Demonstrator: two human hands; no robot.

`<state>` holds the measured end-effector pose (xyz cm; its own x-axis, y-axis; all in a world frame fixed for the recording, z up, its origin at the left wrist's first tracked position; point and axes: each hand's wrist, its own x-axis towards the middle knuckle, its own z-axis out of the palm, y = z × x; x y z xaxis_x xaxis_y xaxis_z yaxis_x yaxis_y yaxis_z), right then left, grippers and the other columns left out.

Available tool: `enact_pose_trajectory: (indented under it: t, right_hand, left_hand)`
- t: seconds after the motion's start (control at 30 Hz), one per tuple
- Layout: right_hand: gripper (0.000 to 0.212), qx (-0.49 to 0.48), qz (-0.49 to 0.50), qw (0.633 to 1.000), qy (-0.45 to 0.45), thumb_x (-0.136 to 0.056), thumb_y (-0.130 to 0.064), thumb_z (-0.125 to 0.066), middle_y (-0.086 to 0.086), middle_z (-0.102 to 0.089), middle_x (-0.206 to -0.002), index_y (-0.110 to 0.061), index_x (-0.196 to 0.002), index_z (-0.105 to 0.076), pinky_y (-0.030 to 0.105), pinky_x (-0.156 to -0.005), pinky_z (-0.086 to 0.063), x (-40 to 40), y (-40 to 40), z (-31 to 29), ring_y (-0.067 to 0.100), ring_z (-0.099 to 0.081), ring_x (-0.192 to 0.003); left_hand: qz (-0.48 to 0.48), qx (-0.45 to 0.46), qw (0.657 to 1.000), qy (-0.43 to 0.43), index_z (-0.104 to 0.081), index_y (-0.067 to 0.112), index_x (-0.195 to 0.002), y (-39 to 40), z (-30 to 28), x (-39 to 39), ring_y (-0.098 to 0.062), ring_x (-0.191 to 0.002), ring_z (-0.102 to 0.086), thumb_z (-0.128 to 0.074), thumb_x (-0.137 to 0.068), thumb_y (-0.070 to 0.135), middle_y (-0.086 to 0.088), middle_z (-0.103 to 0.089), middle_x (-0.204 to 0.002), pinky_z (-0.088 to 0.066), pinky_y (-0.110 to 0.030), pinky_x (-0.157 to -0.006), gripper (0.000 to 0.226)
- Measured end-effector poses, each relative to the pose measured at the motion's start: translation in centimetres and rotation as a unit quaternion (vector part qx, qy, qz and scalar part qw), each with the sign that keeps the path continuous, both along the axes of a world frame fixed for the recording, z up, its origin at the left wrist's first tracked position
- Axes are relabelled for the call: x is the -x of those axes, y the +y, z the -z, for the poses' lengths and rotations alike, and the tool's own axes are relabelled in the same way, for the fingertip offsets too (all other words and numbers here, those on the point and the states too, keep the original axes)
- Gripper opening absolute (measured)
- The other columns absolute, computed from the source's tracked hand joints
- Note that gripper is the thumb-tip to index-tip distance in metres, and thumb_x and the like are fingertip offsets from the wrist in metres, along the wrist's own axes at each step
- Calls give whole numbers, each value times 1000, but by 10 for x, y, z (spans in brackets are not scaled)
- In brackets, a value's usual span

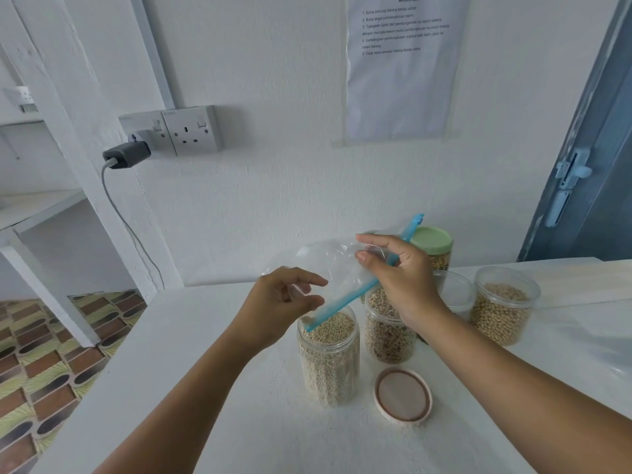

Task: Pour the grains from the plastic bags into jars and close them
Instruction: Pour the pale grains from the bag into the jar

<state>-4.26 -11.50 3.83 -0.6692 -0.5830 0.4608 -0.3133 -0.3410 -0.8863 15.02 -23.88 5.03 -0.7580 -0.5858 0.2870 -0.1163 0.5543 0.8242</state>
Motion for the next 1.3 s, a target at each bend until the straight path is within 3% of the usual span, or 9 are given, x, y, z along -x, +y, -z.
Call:
enact_pose_trajectory:
  t: [0.23, 0.47, 0.67, 0.8, 0.87, 0.97, 1.1, 1.3]
  right_hand:
    - [27, 2, -4, 1000, -15, -90, -10, -79, -15, -76, -101, -32, -105, -80, 17, -86, -54, 3, -1, 2, -1, -68, -97]
    - [28, 7, -4, 1000, -25, -89, -10, -80, -7, -77, -104, -33, -105, -80, 18, -85, -54, 2, -3, 9, 5, -69, -100]
    - [27, 8, -10, 1000, -27, -90, -9, -79, -7, -76, -109, -31, -106, -81, 20, -89, -55, 4, 0, 6, 4, -69, -103]
    - [28, 5, -8, 999, -33, -90, -10, -79, -6, -77, -108, -34, -104, -80, 16, -84, -54, 1, -1, 7, 4, -69, -101]
    - [28, 4, -7, 999, -39, -90, -10, -79, -7, -77, -108, -35, -104, -80, 16, -84, -54, 0, -2, 9, 6, -70, -103]
    - [28, 2, -8, 999, -47, -89, -10, -80, -8, -77, -111, -33, -106, -80, 18, -87, -54, 1, -2, 10, 6, -69, -107]
    - [28, 3, -18, 998, -58, -89, -10, -80, -7, -76, -113, -32, -106, -80, 19, -88, -55, 3, 0, 9, 8, -69, -108]
    - [27, -9, -14, 999, -34, -89, -12, -81, -9, -77, -111, -30, -109, -80, 18, -87, -54, -1, -3, 9, 6, -70, -107]
  left_hand:
    - [41, -29, 999, -16, -78, 26, -112, -2, -2, -3, -12, -89, -76, -79, -90, 8, 5, -75, -109, -61, -26, -85, 28]
    - [-3, 68, 998, -17, -80, 34, -105, -5, 3, 4, -7, -83, -65, -85, -85, 25, 13, -66, -94, -55, -22, -73, 23]
    - [74, -22, 996, -39, -78, 25, -111, -7, -5, -2, -13, -93, -77, -81, -90, 13, 10, -77, -106, -61, -31, -89, 25]
    - [28, 29, 999, -33, -80, 32, -104, -11, -4, 1, -9, -76, -67, -87, -84, 22, 8, -70, -94, -56, -26, -74, 23]
    - [14, 59, 998, -28, -80, 33, -104, -9, -2, 3, -5, -77, -63, -86, -84, 26, 10, -67, -93, -52, -21, -71, 22]
    - [14, 70, 997, -21, -80, 34, -105, -7, -1, 4, -6, -84, -66, -85, -85, 27, 11, -69, -96, -56, -25, -77, 21]
    - [56, 21, 997, -39, -78, 27, -110, -9, -4, 1, -10, -95, -75, -81, -90, 15, 11, -77, -105, -60, -33, -91, 23]
    - [12, 35, 999, -6, -80, 36, -97, -7, 0, 5, -10, -82, -67, -88, -82, 25, 9, -70, -88, -57, -27, -77, 21]
